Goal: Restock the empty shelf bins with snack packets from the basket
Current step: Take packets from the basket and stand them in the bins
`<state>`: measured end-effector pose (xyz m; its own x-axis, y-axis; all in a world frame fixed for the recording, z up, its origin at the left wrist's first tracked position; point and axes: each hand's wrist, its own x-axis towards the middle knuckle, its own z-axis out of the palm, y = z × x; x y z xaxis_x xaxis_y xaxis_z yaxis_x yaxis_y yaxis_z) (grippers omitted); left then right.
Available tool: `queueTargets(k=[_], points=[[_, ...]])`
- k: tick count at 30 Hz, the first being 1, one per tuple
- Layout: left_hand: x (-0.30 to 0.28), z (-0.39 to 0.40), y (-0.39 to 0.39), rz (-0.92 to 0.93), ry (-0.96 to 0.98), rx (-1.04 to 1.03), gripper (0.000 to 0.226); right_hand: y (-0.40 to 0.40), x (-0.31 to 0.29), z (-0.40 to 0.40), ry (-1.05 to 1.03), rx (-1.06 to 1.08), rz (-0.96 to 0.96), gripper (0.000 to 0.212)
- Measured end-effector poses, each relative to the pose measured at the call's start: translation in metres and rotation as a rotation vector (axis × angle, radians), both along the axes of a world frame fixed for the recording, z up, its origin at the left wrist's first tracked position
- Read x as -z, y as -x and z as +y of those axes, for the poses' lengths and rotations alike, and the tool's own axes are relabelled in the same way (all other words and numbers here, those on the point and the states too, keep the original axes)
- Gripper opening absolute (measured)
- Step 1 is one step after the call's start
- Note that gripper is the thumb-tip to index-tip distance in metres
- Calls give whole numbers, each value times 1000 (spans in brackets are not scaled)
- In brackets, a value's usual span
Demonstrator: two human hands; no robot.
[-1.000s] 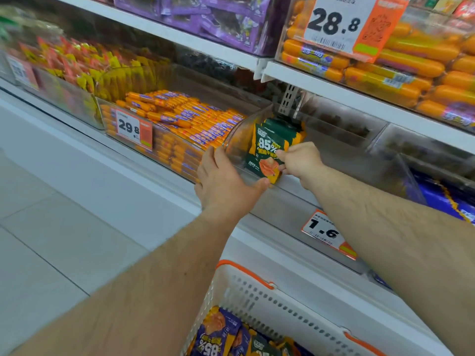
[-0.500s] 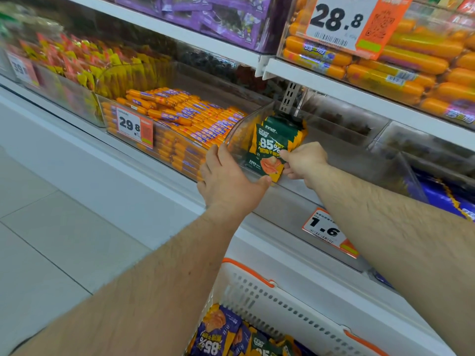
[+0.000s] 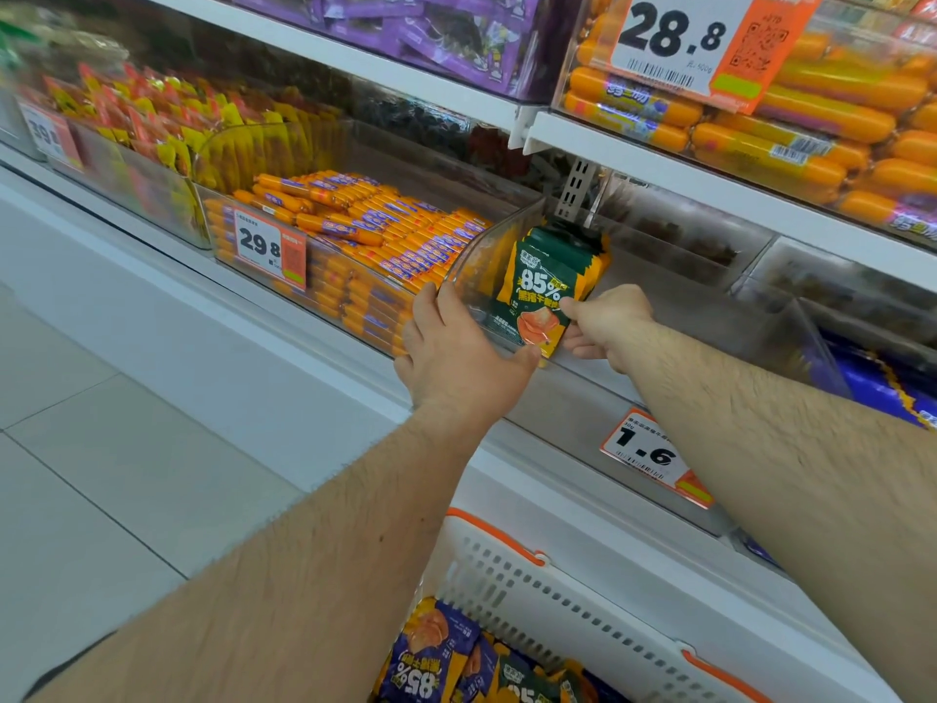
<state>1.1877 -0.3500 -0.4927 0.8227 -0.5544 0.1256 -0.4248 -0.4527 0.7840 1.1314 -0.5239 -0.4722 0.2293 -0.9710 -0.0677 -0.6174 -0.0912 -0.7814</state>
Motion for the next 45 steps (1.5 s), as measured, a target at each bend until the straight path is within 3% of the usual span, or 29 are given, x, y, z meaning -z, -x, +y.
queueTargets(k=[9, 12, 15, 18, 21, 24, 28, 34, 37, 40, 45], points=[[-5, 2, 3, -43, 25, -2, 94, 12, -3, 7, 11, -3, 26, 33], [-10, 5, 5, -180, 99, -18, 70, 19, -7, 12, 23, -23, 58, 31], [-16, 10, 10, -174, 109, 205, 36, 32, -17, 24, 200, -62, 173, 26], [-15, 18, 19, -170, -130, 565, 19, 50, -24, 50, 571, -106, 170, 25], [-4, 24, 26, -131, -527, 881, 26, 73, -16, 90, 888, -212, -94, 18], [16, 23, 28, -112, -880, 1022, 35, 97, 12, 123, 1122, -337, -345, 14], [41, 24, 37, -121, -1063, 1031, 51, 127, 93, 150, 779, -361, -372, 15], [61, 20, 40, -129, -1132, 1070, 54, 159, 223, 146, -29, -419, 301, 25], [63, 13, 41, -138, -1131, 1080, 55, 173, 264, 147, -227, -522, 600, 29], [63, 9, 44, -132, -1123, 1075, 55, 181, 283, 153, -328, -562, 657, 35], [62, 7, 45, -123, -1120, 1077, 54, 182, 289, 155, -360, -627, 709, 27]])
